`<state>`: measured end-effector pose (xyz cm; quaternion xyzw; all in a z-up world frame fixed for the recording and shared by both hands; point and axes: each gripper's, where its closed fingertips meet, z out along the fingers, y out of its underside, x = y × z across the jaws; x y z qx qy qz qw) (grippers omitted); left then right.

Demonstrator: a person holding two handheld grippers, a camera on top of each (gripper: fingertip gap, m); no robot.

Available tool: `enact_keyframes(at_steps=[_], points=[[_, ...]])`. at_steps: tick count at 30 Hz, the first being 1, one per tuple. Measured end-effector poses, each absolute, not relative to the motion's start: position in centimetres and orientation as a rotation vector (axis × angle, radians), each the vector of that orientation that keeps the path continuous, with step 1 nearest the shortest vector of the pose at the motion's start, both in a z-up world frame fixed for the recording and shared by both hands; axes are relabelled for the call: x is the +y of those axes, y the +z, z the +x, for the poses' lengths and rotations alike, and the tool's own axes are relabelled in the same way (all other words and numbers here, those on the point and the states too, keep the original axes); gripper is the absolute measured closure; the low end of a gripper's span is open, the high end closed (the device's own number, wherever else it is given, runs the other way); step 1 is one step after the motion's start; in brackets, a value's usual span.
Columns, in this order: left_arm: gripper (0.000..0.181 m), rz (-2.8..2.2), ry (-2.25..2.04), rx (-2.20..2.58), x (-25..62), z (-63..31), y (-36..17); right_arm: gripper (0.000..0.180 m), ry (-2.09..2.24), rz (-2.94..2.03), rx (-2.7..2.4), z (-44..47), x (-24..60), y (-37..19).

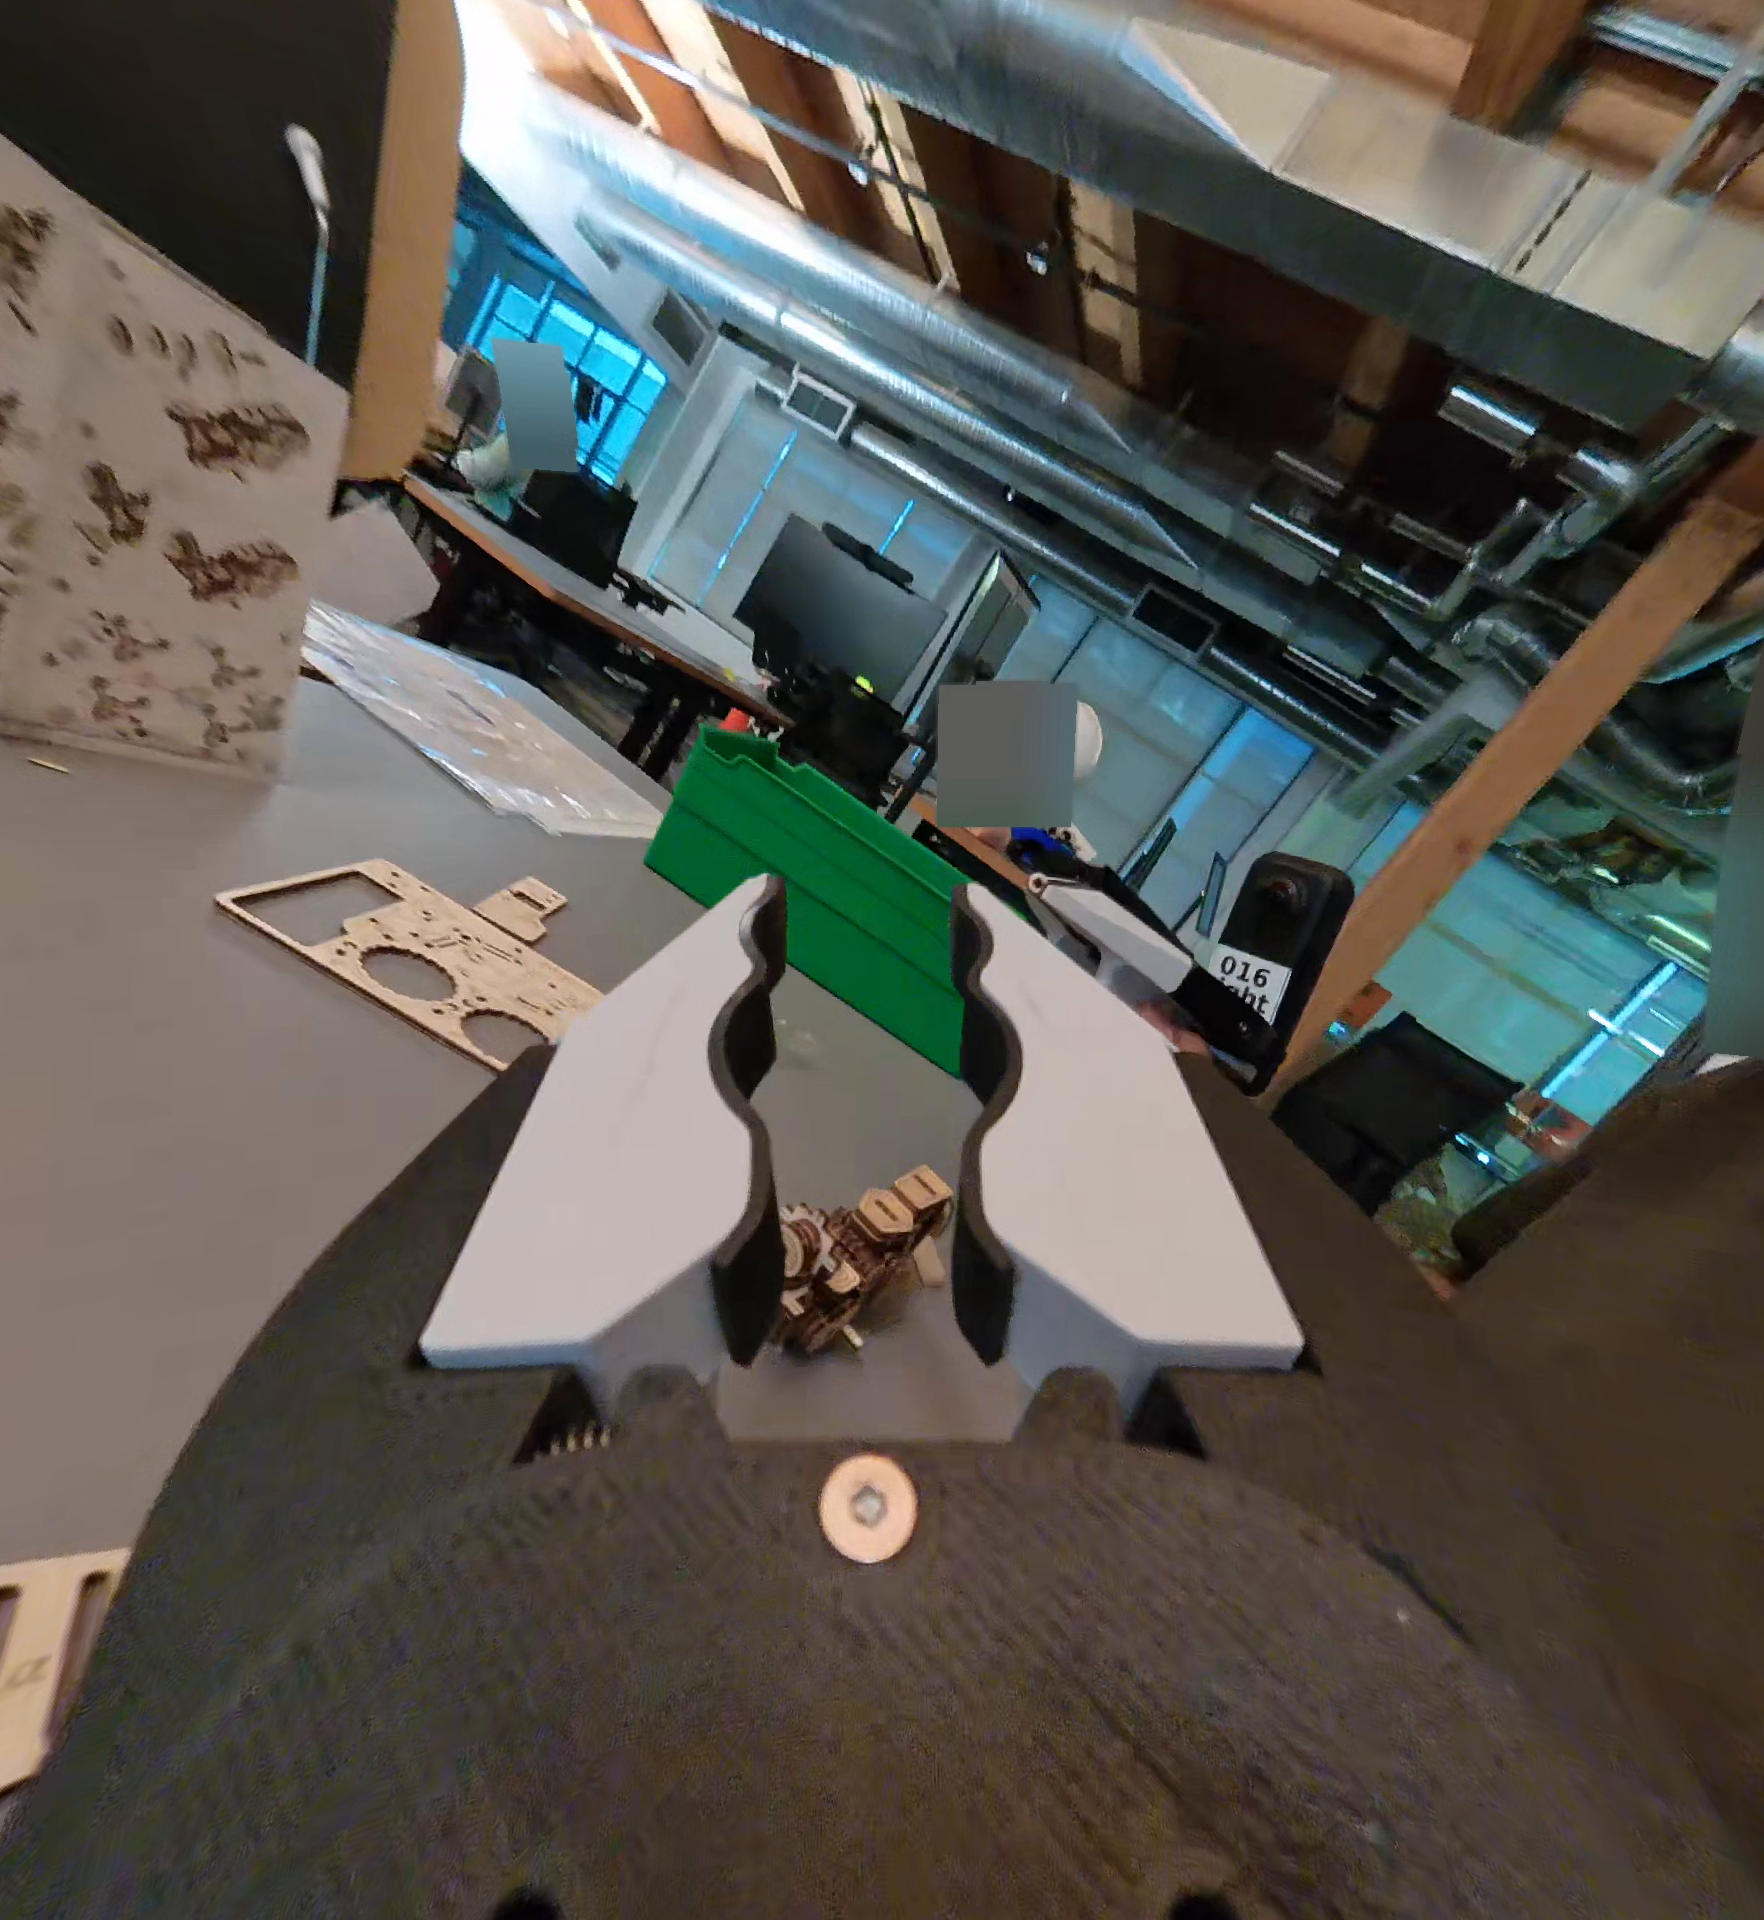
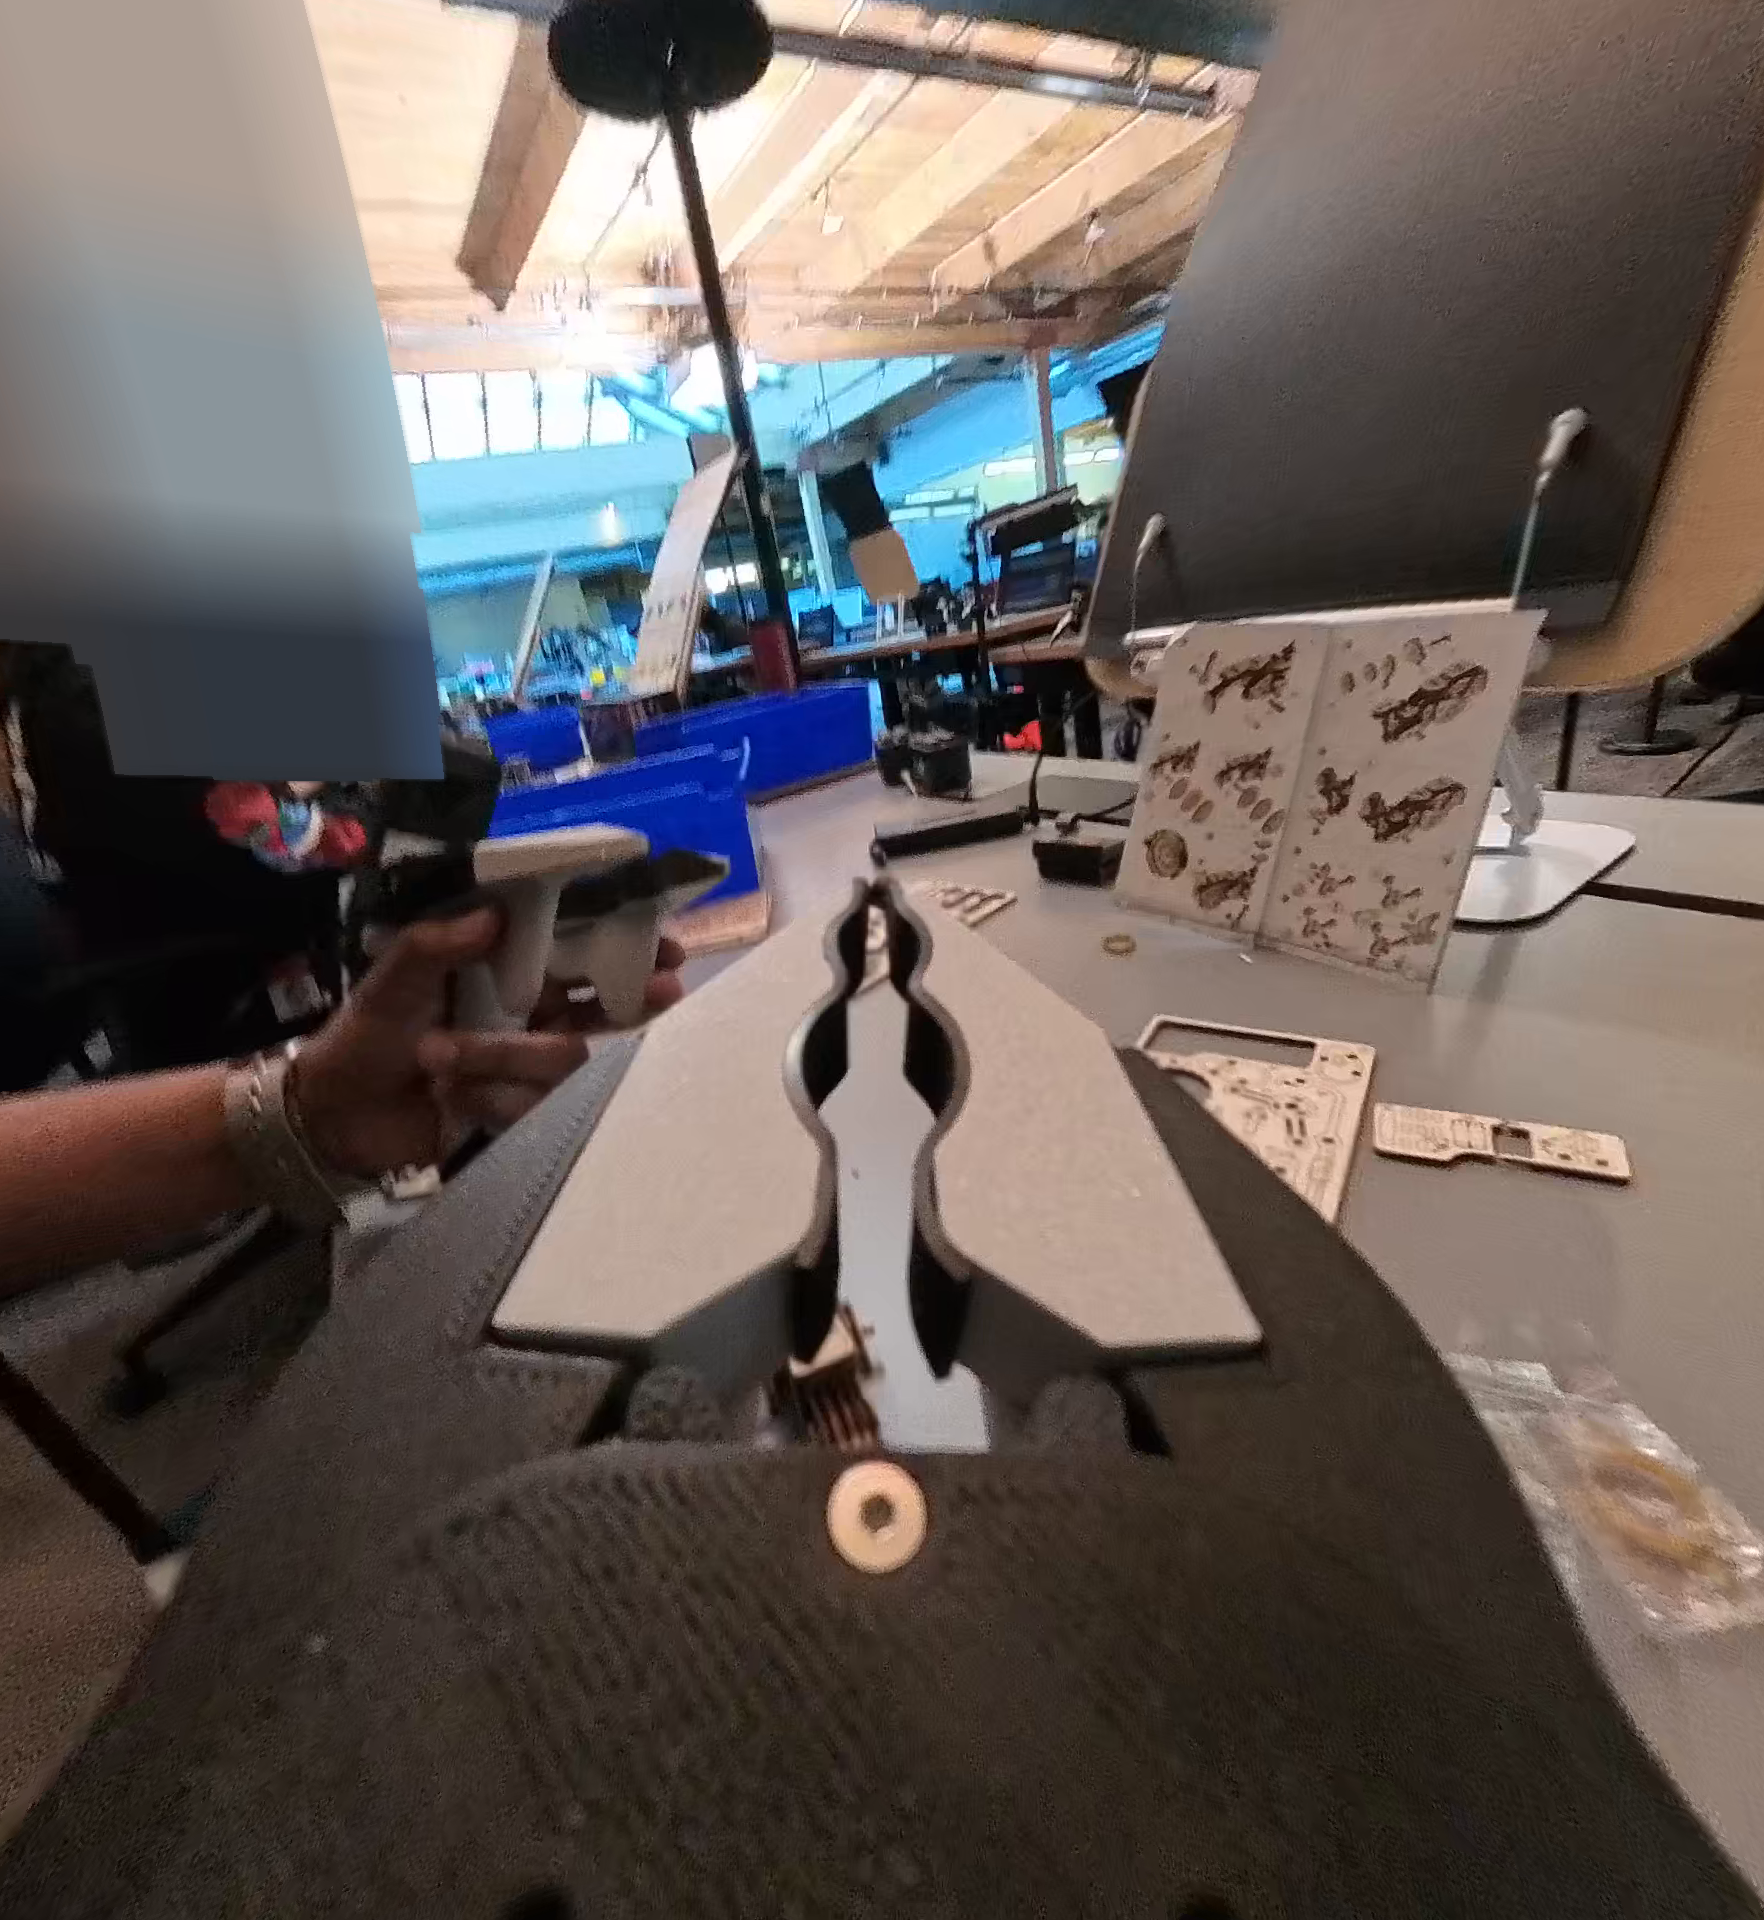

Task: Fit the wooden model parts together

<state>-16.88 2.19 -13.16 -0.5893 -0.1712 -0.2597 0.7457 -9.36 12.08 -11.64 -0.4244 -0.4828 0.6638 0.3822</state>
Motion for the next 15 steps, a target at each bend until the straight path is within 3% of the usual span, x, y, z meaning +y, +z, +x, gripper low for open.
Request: enact_keyframes(at_steps=[6, 15], points=[[0.152, -1.422, -0.581, -0.274, 3.8, -13.3, -14.8, 0.178, 1.398, -0.91, -1.48, -8.8, 10.5, -14.5], [0.152, -1.529, -0.567, -0.203, 3.6, -11.0, -16.6, 0.178, 1.316, -0.785, -1.606, -8.3, 7.3, -15.6]])
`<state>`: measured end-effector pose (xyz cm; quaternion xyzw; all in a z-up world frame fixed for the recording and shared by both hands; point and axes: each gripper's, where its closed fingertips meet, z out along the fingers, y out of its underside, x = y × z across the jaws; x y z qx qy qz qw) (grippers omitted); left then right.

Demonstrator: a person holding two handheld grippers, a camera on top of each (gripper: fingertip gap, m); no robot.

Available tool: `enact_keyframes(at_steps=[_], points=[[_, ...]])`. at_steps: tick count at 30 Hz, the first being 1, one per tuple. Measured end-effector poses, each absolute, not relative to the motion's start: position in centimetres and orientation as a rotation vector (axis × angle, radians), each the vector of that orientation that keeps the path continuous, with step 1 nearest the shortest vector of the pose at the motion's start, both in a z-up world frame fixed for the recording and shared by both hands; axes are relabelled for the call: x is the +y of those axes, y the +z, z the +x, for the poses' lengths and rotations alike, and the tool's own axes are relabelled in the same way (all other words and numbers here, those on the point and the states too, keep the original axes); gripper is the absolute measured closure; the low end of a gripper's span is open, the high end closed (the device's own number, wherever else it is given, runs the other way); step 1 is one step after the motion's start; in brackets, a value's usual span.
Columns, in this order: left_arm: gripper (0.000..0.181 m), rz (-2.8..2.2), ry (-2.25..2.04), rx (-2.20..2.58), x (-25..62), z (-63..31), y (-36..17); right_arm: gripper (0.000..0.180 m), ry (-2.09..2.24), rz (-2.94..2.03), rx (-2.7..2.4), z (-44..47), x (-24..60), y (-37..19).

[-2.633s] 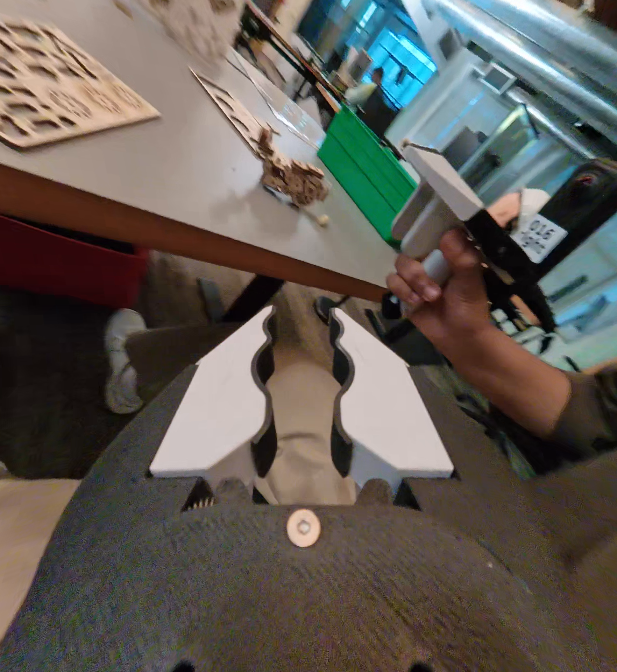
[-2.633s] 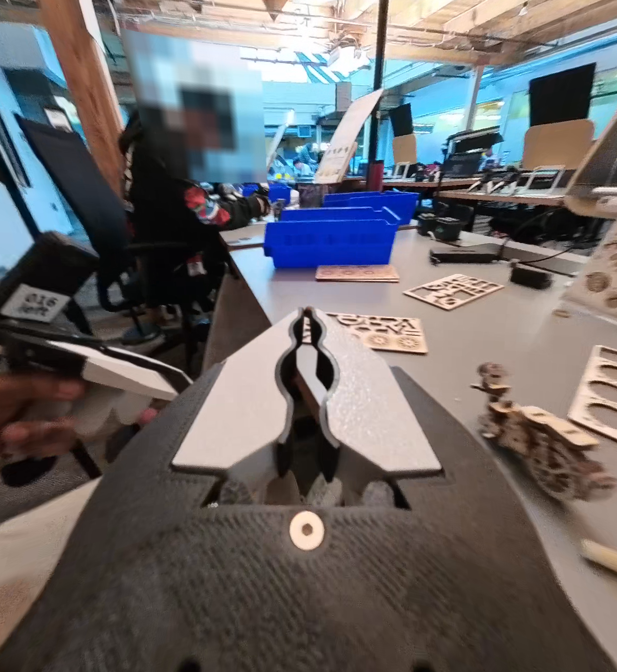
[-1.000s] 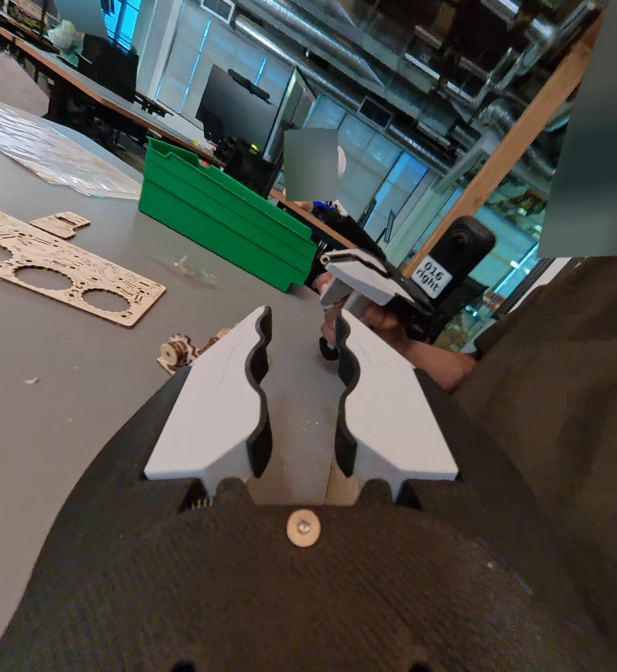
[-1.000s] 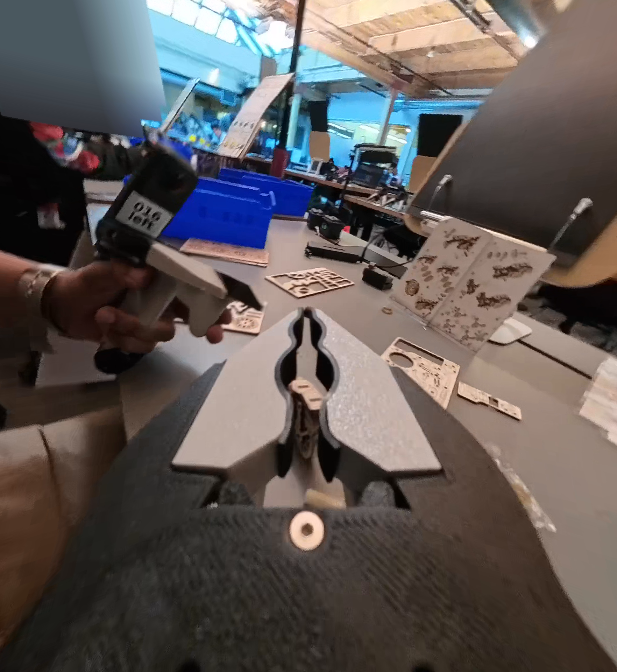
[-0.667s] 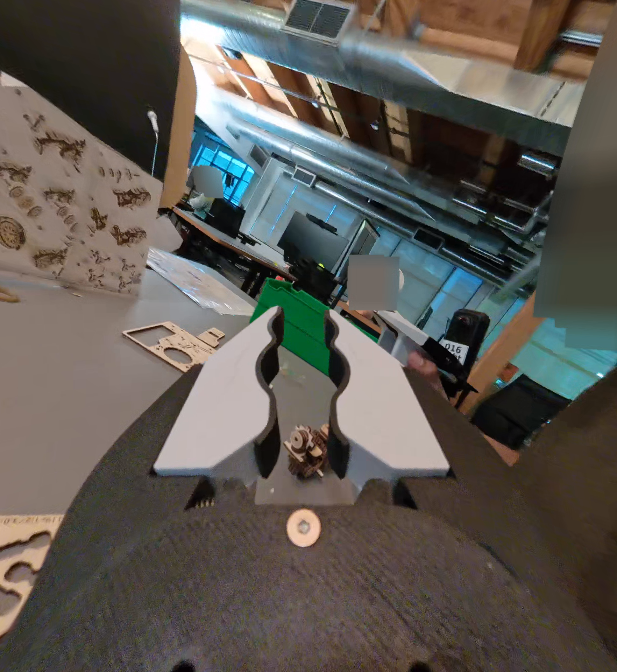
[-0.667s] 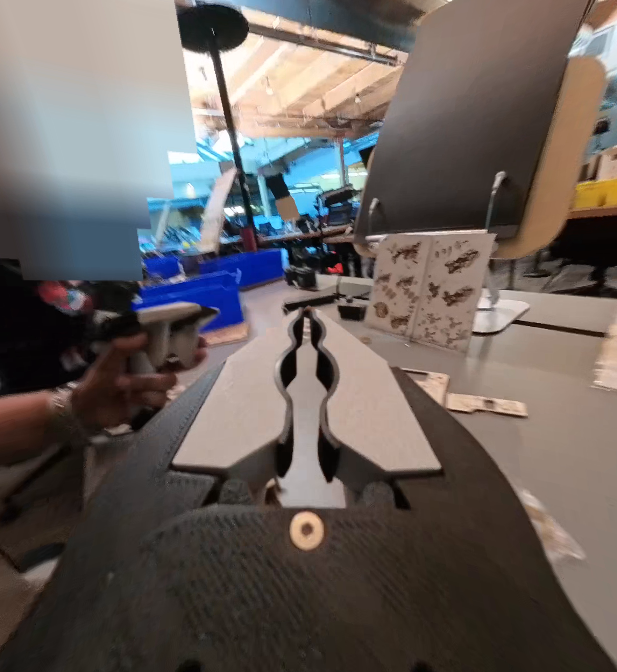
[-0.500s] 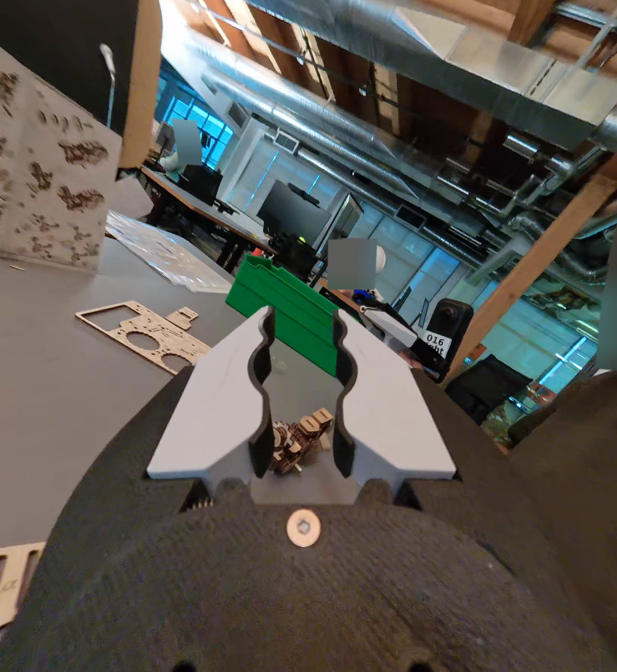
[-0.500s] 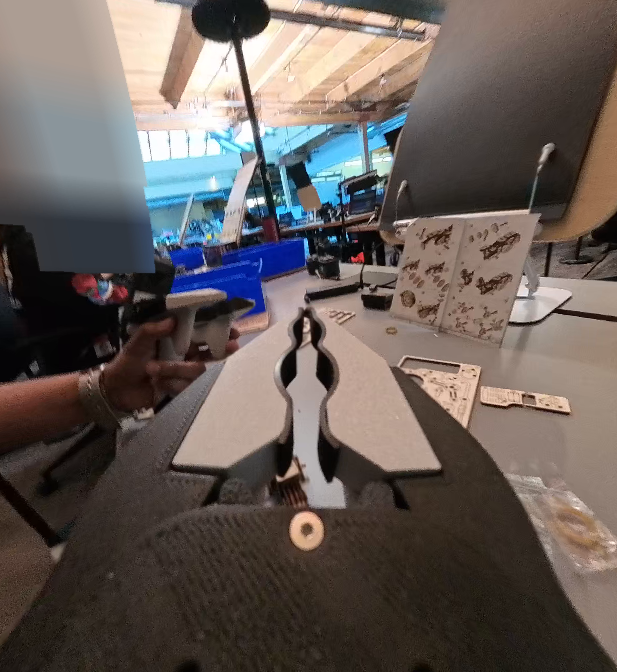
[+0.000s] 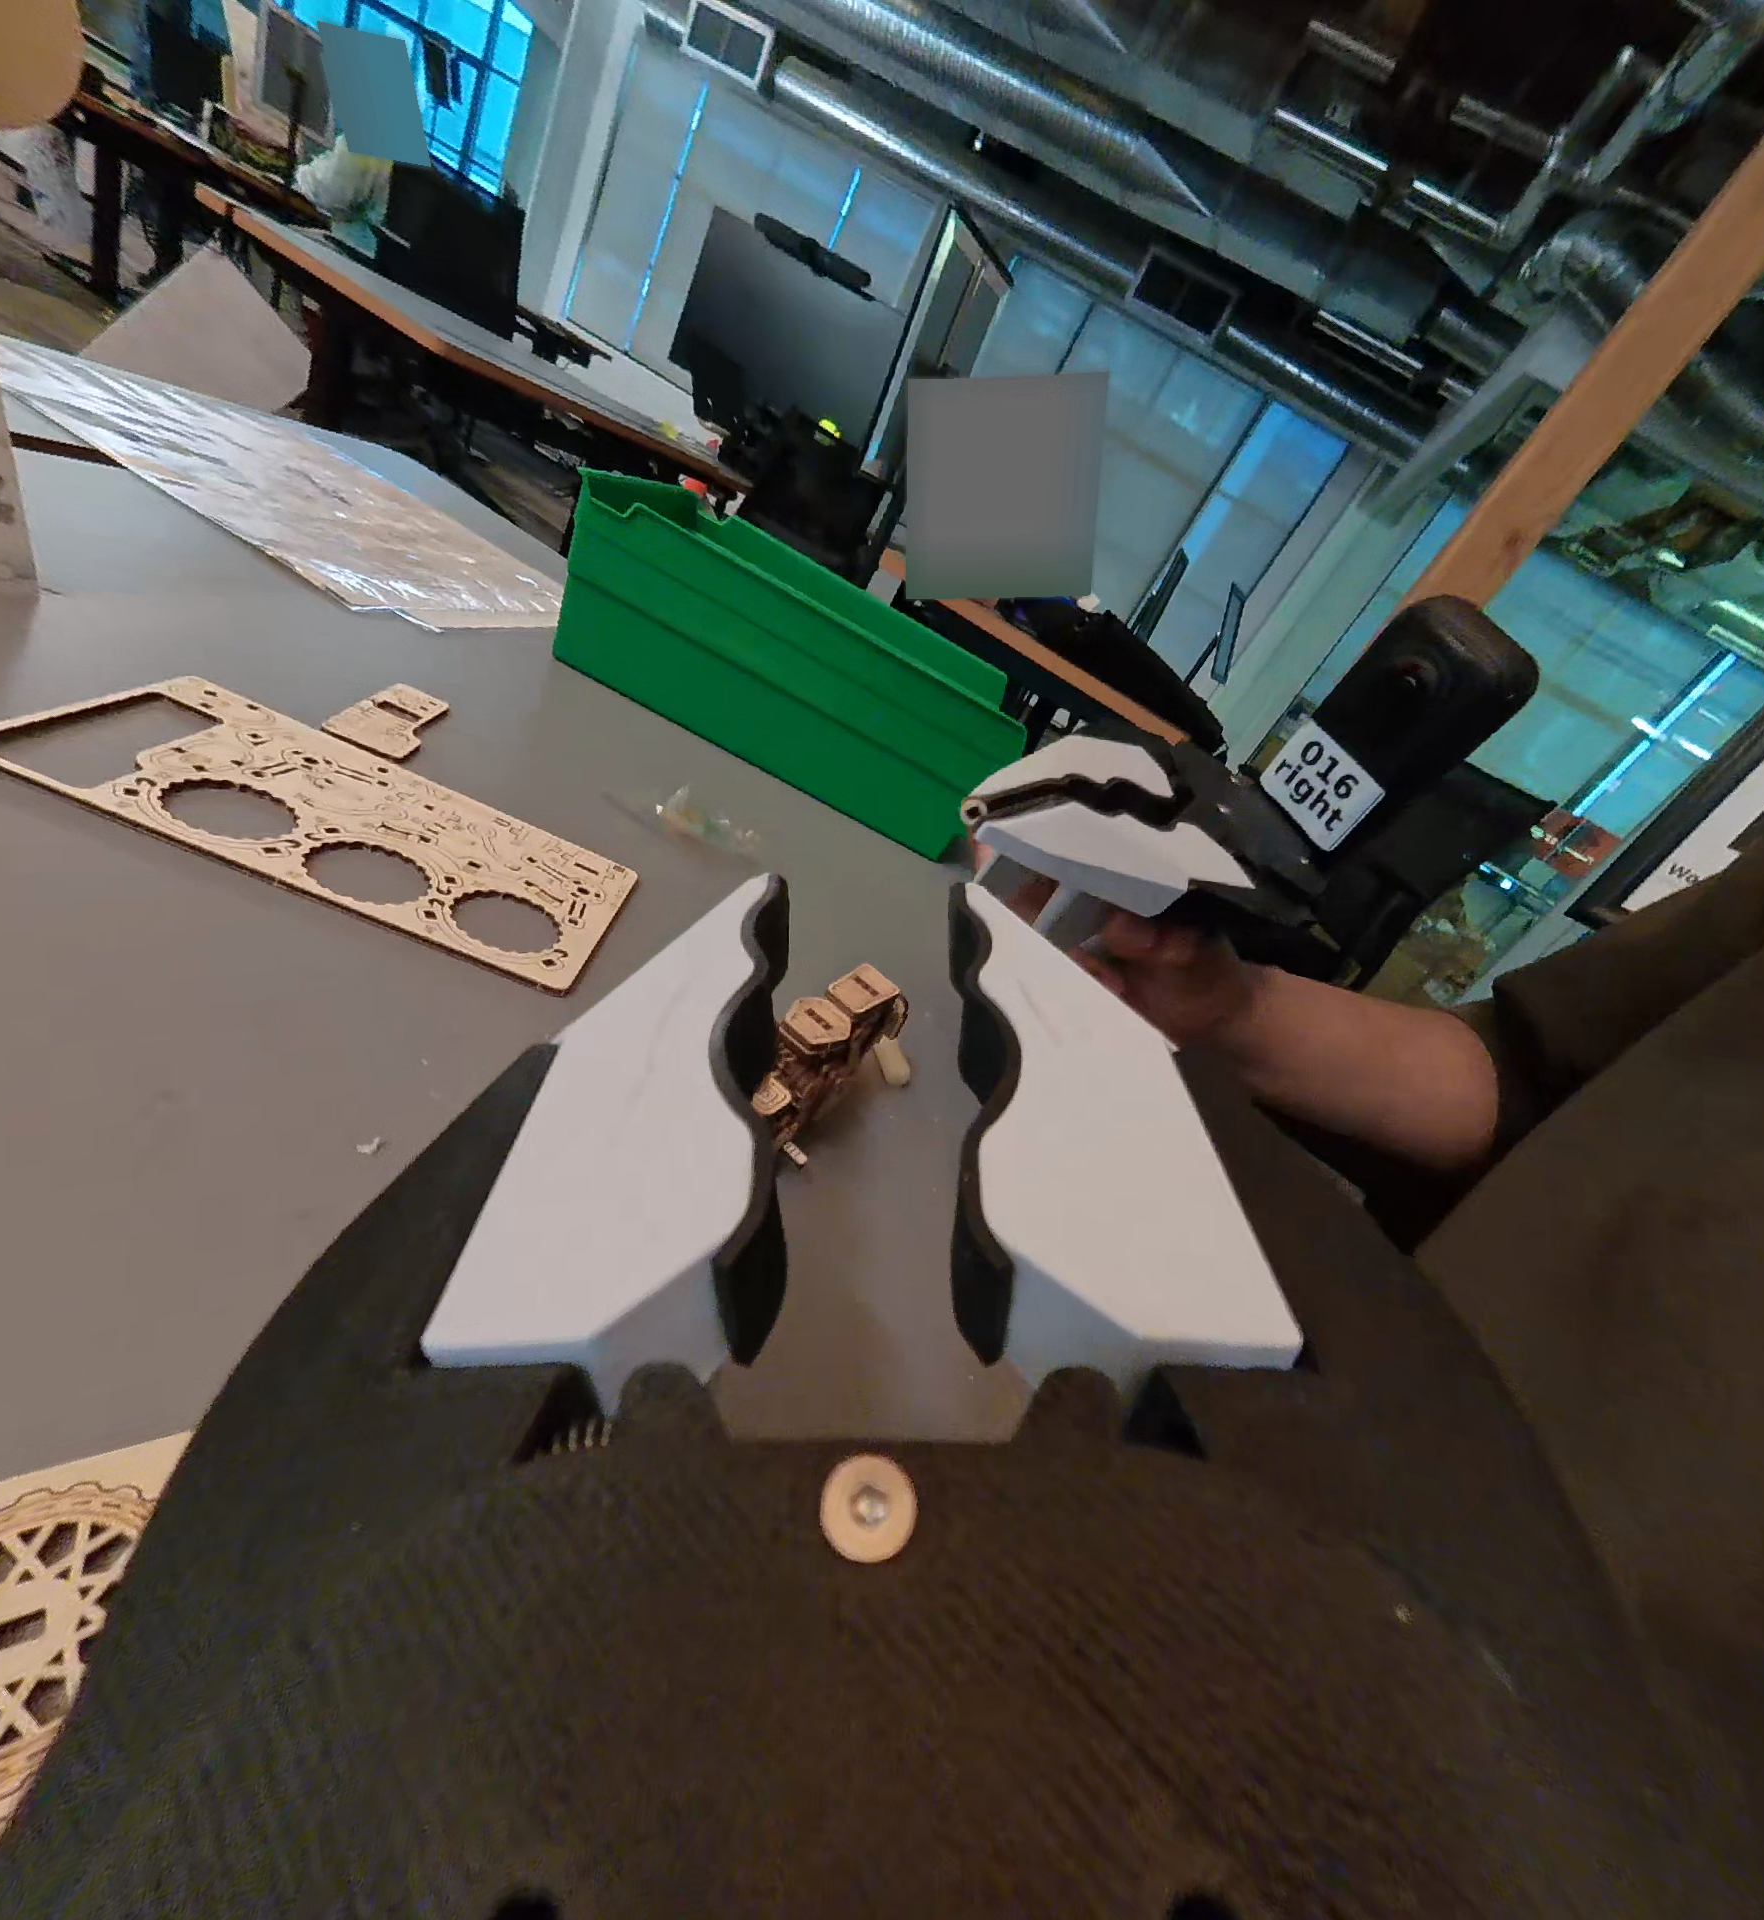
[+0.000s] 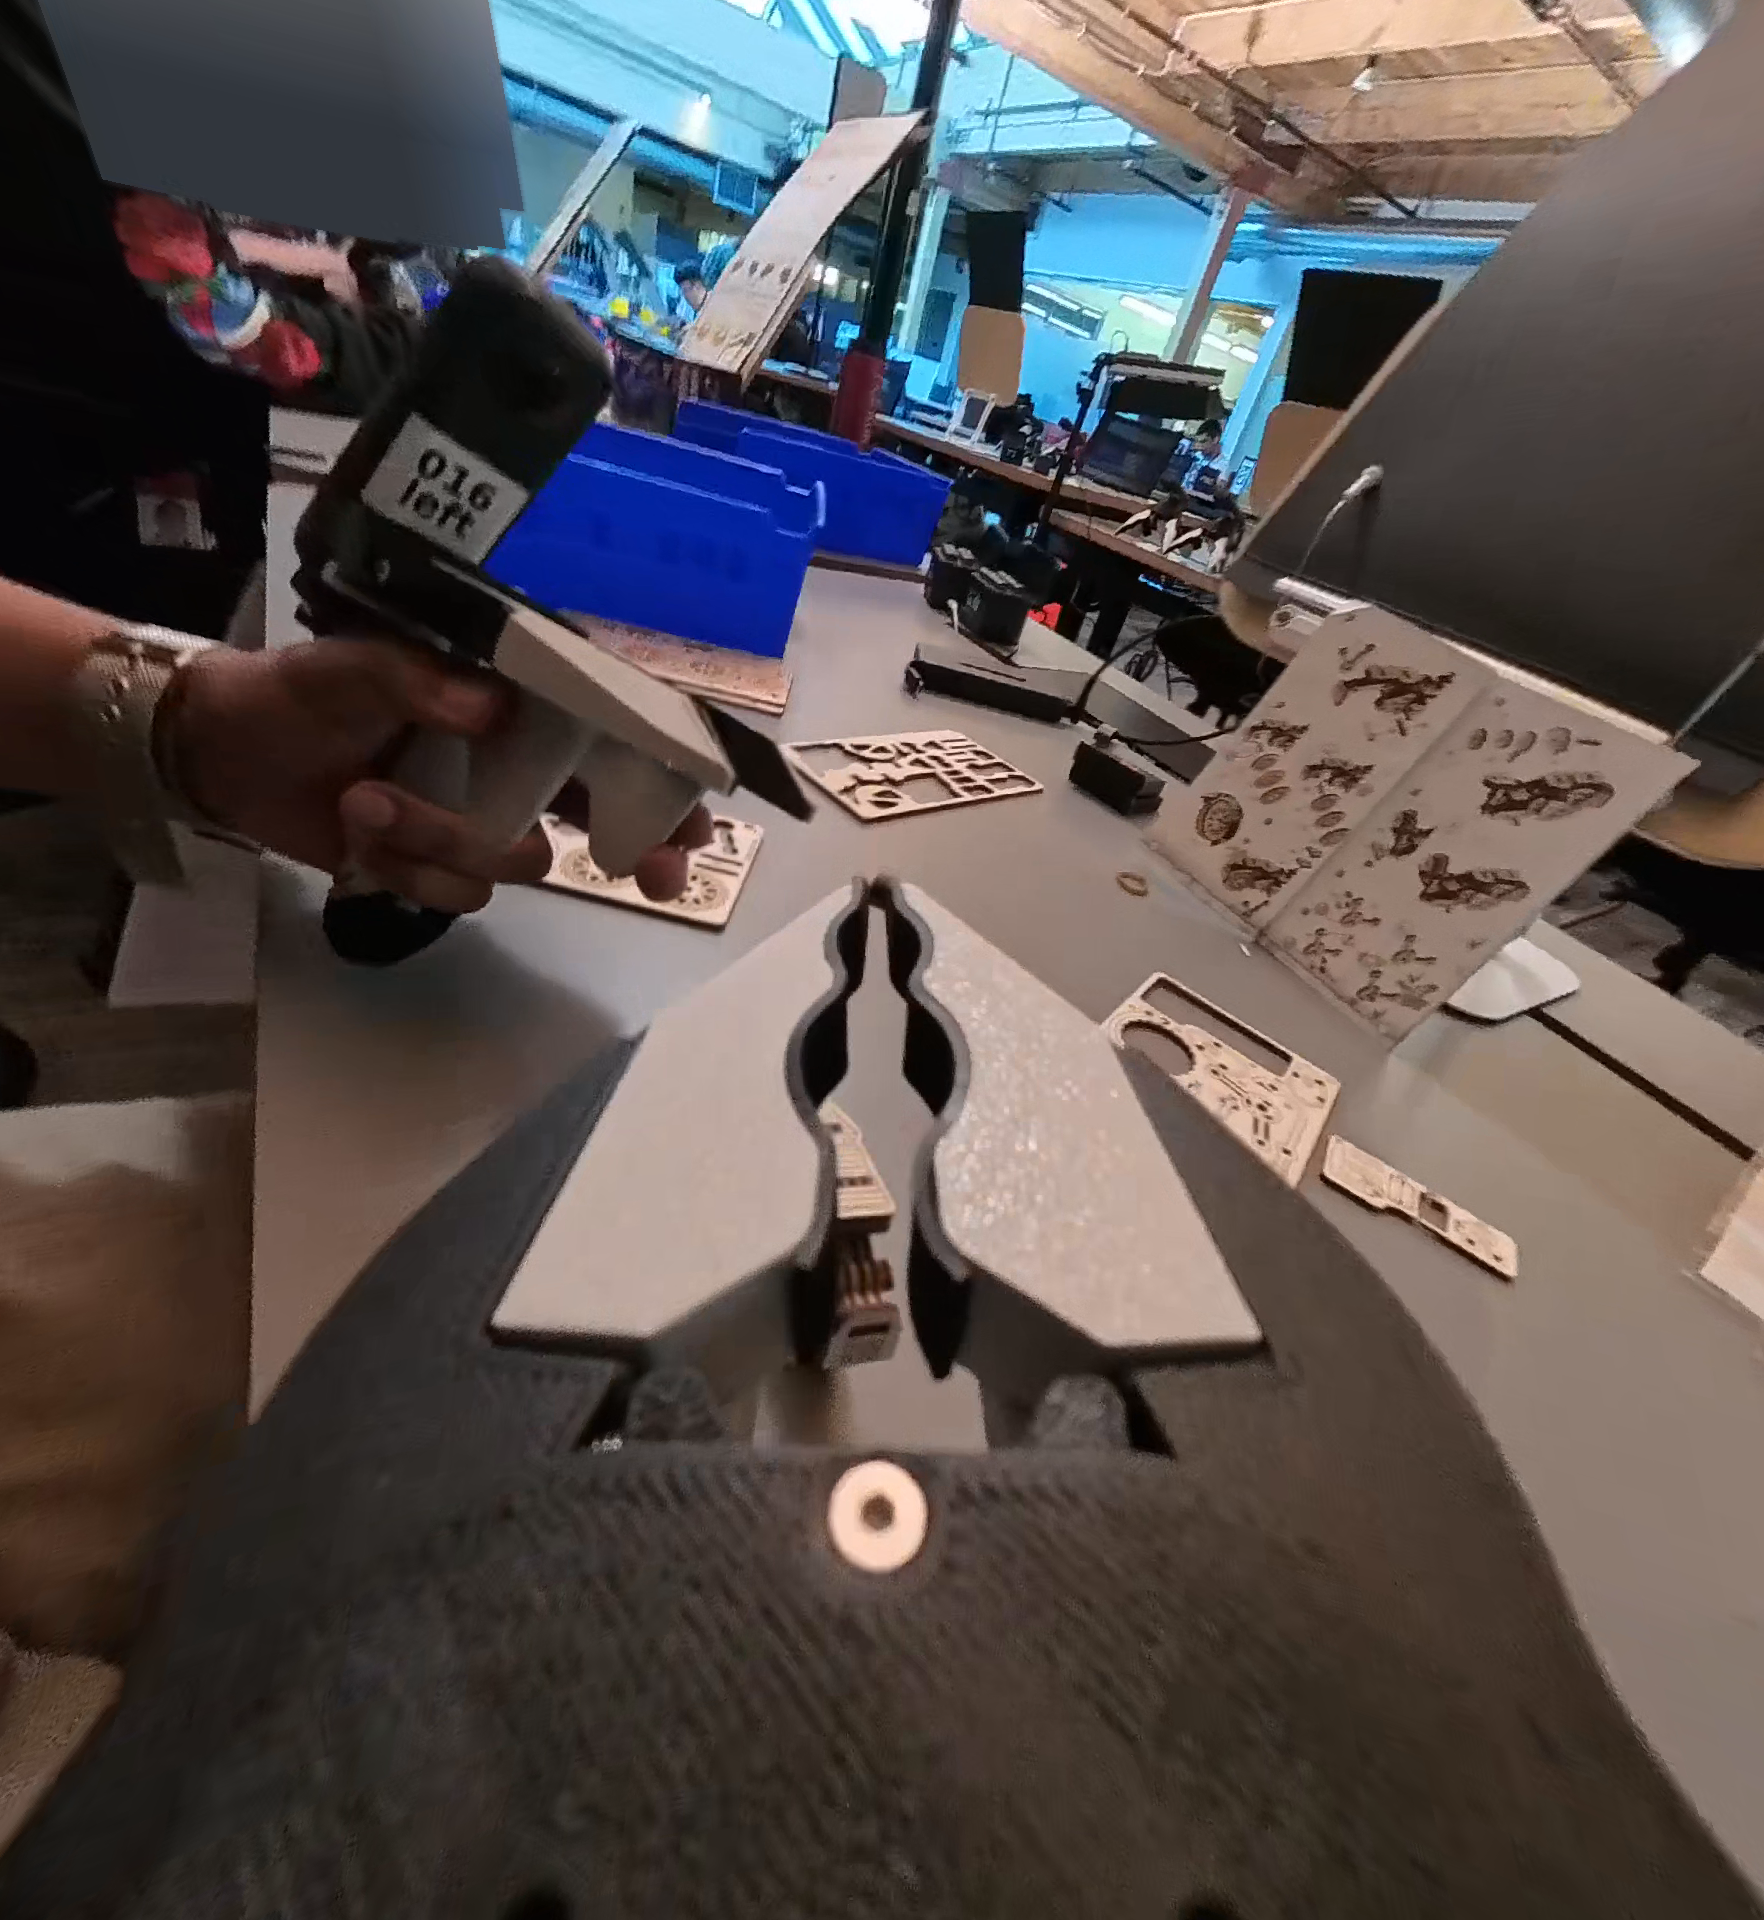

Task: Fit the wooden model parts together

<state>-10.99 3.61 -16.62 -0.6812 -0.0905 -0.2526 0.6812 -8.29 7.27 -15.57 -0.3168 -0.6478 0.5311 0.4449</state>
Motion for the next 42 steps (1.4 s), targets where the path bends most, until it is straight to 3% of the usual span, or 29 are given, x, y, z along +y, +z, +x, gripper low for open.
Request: enact_keyframes(at_steps=[10, 36, 42], points=[[0.157, -1.563, -0.547, -0.165, 3.7, -11.1, -17.4, 0.179, 1.314, -0.599, -1.532, -7.4, 5.0, -13.5], [0.158, -1.546, -0.622, -0.166, 3.3, -11.0, -17.2, 0.178, 1.373, -0.716, -1.575, -8.6, 5.9, -15.3], [0.157, -1.544, -0.833, -0.161, 3.1, -9.2, -17.1, 0.179, 1.241, -0.62, -1.656, -8.6, 5.2, -16.4]])
